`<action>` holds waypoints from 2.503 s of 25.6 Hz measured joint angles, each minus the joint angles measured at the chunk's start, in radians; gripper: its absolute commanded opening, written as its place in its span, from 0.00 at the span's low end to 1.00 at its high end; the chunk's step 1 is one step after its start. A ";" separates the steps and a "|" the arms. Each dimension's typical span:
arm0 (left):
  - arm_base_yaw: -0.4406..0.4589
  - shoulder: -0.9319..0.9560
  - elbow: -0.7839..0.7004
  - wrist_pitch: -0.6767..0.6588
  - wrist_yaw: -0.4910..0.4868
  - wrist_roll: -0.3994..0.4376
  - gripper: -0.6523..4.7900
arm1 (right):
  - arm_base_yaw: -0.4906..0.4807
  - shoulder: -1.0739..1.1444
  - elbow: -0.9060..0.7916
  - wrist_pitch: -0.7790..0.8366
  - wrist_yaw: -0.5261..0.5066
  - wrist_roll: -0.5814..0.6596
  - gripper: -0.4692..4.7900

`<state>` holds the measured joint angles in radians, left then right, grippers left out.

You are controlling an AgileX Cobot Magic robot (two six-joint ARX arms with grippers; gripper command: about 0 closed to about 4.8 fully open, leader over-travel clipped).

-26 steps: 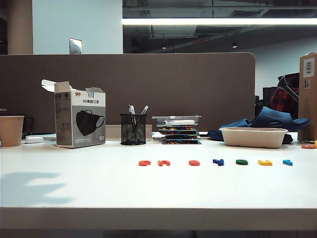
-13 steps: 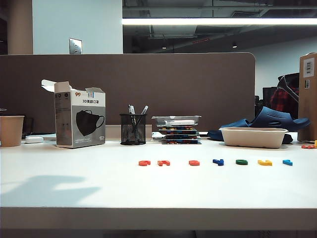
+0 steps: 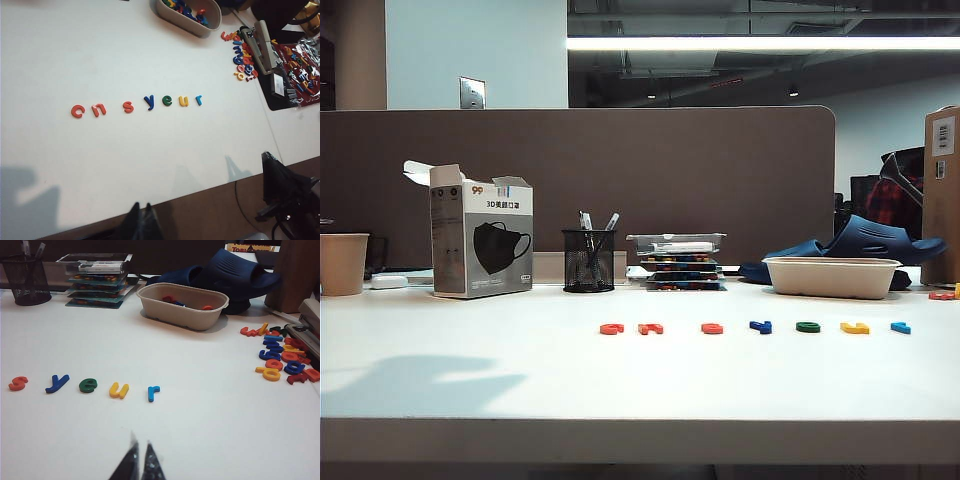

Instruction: Select the appropriate letters from the row of letter magnets placed on the table to arrange into the word "yes".

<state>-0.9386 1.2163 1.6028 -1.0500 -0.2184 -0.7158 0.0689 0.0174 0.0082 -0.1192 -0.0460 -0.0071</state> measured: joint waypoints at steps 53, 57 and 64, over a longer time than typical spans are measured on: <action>0.000 0.000 0.000 0.000 -0.006 0.005 0.11 | 0.033 1.015 1.147 -0.395 -0.278 0.082 0.11; 0.000 0.000 0.000 0.000 -0.006 0.005 0.11 | 0.064 1.142 1.189 -0.391 -0.336 0.080 0.11; 0.000 0.000 0.000 0.000 -0.006 0.005 0.11 | 0.151 1.354 1.210 -0.395 -0.382 -0.041 0.18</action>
<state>-0.9386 1.2163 1.6028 -1.0500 -0.2249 -0.7113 0.2199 1.3716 1.2186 -0.5140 -0.4282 -0.0483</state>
